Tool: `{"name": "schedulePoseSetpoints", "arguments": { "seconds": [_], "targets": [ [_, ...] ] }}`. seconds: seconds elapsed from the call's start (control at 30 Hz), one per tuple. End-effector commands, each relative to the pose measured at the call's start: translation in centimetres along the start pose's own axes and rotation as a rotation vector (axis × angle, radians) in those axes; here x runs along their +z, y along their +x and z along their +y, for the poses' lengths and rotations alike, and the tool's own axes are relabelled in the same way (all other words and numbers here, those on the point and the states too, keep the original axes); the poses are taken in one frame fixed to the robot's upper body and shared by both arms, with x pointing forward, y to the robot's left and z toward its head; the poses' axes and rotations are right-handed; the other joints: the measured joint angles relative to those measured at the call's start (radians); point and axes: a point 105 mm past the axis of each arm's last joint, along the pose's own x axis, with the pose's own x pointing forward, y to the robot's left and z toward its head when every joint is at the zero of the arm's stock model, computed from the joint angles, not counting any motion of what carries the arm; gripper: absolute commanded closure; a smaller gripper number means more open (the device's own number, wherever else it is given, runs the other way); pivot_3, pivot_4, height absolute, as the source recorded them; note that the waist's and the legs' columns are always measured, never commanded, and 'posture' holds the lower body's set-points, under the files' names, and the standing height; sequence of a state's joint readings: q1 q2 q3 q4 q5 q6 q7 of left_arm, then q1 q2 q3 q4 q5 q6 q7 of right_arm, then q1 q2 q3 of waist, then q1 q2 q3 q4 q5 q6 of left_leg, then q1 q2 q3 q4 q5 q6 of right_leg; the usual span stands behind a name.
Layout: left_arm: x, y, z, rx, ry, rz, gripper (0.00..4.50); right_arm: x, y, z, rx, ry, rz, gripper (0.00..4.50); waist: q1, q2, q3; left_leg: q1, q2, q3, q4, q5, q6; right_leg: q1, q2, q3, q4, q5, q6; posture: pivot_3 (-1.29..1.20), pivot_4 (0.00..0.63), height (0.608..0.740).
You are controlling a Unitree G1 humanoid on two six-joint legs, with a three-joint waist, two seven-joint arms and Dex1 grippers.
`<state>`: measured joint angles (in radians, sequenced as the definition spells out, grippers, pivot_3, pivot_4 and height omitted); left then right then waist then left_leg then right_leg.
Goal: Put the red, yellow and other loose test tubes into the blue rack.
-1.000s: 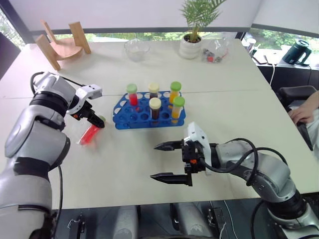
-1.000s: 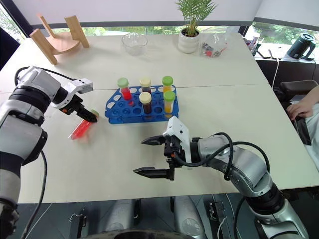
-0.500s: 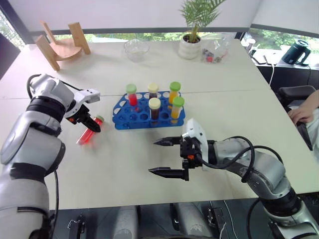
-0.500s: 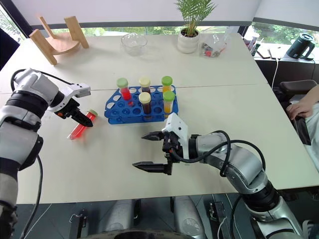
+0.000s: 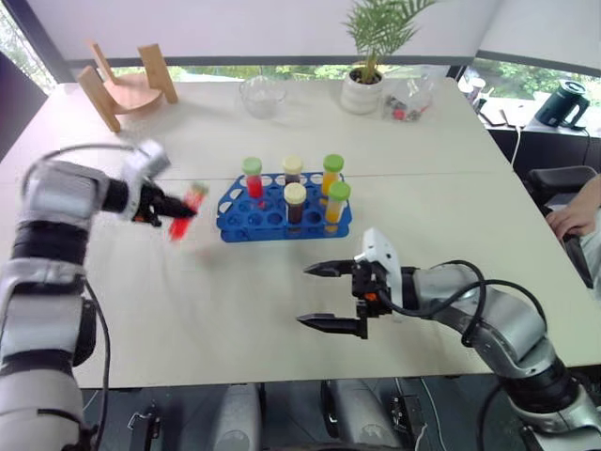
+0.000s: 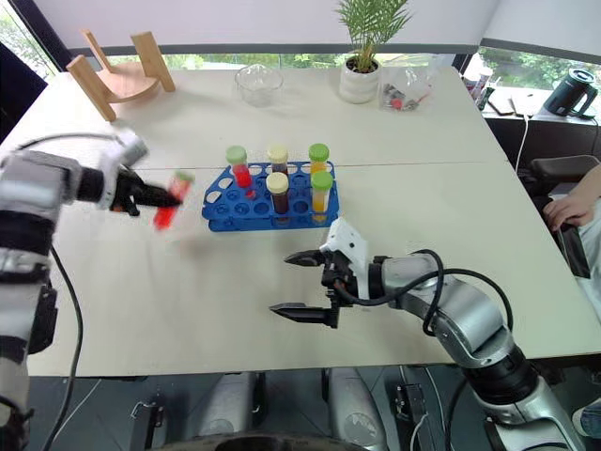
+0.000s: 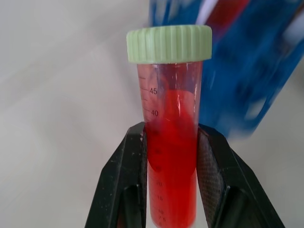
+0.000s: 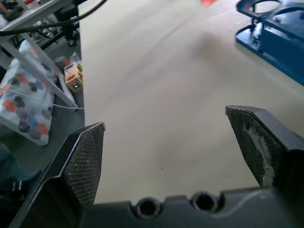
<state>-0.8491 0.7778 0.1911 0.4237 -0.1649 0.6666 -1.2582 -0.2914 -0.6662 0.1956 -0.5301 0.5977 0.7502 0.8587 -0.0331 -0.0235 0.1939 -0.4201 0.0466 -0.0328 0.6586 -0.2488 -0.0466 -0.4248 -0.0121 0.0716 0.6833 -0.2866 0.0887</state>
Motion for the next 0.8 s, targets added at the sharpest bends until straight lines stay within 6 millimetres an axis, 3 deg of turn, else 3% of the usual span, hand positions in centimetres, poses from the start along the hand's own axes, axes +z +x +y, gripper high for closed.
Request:
{"name": "schedulePoseSetpoints", "arguments": {
  "seconds": [0.03, 0.13, 0.3, 0.5, 0.8],
  "targets": [
    [4.8, -3.1, -2.1, -0.021, -0.109, -0.387, 3.66, 1.3, -1.5, -0.8, -0.023, -0.001, -0.04, 0.0, -0.001, 0.0, 0.0, 0.0, 0.0, 0.0, 0.001, 0.0, 0.0, 0.0, 0.0, 0.0, 0.0, 0.0, 0.0, 0.0, 0.15, 0.74],
    [4.9, -2.8, -4.4, 0.0, -0.125, -0.534, 3.66, 1.6, -2.1, -1.7, -0.043, 0.014, -0.039, 0.0, 0.004, 0.001, 0.0, 0.002, -0.001, -0.001, 0.003, 0.0, 0.0, 0.004, 0.0, 0.0, 0.001, 0.0, 0.0, 0.0, 0.15, 0.74],
    [1.9, 0.1, -7.0, 0.051, -0.101, -0.571, 3.66, 2.2, -1.8, -3.1, -0.048, 0.032, -0.042, 0.0, 0.005, 0.0, 0.0, 0.014, -0.001, 0.0, 0.003, 0.0, 0.0, 0.017, 0.002, 0.001, -0.001, 0.0, 0.001, 0.0, 0.15, 0.74],
    [-1.2, 4.0, -7.4, 0.079, -0.063, -0.544, 3.66, 2.1, -1.5, -3.4, -0.037, 0.033, -0.024, 0.0, 0.02, 0.001, -0.001, 0.014, -0.001, 0.0, 0.003, 0.0, 0.0, 0.017, 0.002, 0.001, -0.002, 0.0, 0.001, 0.0, 0.15, 0.74],
    [-2.8, 6.6, -7.7, 0.044, -0.023, -0.509, 3.66, 1.5, -1.6, -3.5, -0.06, 0.043, -0.021, 0.0, 0.019, 0.001, -0.001, 0.013, -0.001, 0.0, 0.003, -0.001, 0.001, 0.016, 0.002, 0.001, -0.002, 0.0, 0.001, 0.0, 0.15, 0.74]
  ]
}}
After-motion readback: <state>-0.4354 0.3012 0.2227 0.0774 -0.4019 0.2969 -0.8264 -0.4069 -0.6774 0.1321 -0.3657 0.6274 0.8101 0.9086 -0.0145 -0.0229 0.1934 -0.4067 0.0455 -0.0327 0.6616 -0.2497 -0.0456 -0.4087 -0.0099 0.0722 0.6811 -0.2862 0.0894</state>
